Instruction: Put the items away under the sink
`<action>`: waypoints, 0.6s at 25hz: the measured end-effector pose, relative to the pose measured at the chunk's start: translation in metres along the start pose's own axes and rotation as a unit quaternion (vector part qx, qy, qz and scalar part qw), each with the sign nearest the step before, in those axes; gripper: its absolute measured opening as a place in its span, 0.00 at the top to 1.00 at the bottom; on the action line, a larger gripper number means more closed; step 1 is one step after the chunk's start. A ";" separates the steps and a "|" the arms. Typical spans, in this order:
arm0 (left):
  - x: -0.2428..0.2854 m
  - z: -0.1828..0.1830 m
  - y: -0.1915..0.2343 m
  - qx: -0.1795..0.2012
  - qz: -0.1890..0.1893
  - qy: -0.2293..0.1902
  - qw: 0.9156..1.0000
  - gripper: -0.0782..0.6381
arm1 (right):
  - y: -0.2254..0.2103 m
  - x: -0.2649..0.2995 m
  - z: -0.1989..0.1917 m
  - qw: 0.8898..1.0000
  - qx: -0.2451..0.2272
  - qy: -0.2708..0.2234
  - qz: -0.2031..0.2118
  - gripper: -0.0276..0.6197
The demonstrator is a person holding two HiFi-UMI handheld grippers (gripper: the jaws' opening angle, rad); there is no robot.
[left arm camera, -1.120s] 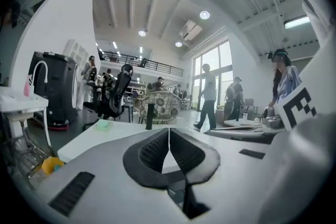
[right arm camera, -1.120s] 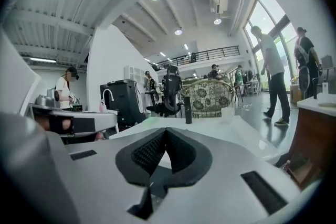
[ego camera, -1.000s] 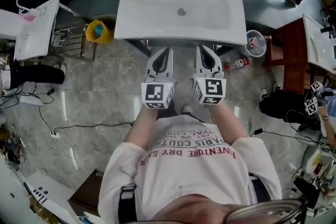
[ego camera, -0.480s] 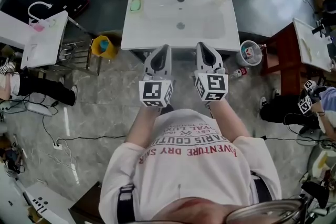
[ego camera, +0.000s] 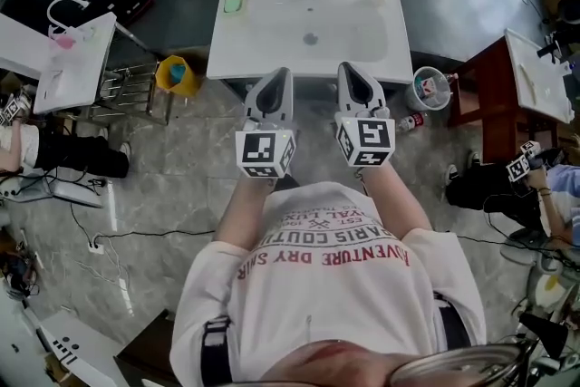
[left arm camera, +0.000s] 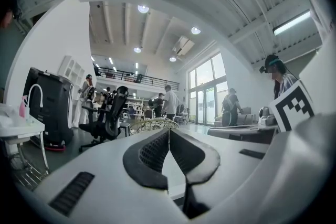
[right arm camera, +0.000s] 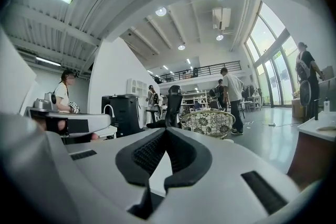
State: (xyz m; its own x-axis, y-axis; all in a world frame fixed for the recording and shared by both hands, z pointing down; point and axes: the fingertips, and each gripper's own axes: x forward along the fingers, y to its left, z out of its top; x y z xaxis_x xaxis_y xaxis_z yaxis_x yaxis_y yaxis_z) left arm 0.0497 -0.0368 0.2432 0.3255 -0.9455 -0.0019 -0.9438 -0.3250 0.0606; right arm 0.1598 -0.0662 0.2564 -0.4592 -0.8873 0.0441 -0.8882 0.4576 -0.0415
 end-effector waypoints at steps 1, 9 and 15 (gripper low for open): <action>0.000 -0.002 -0.001 0.001 0.000 0.000 1.000 0.85 | -0.001 0.000 -0.001 1.000 -0.002 -0.001 0.000 0.92; 0.003 -0.002 0.000 0.005 -0.007 0.003 1.000 0.85 | -0.008 -0.002 0.002 1.000 0.006 -0.011 -0.008 0.92; 0.000 -0.003 0.007 0.004 -0.004 0.002 1.000 0.85 | -0.009 0.001 -0.004 1.000 0.014 -0.003 -0.010 0.92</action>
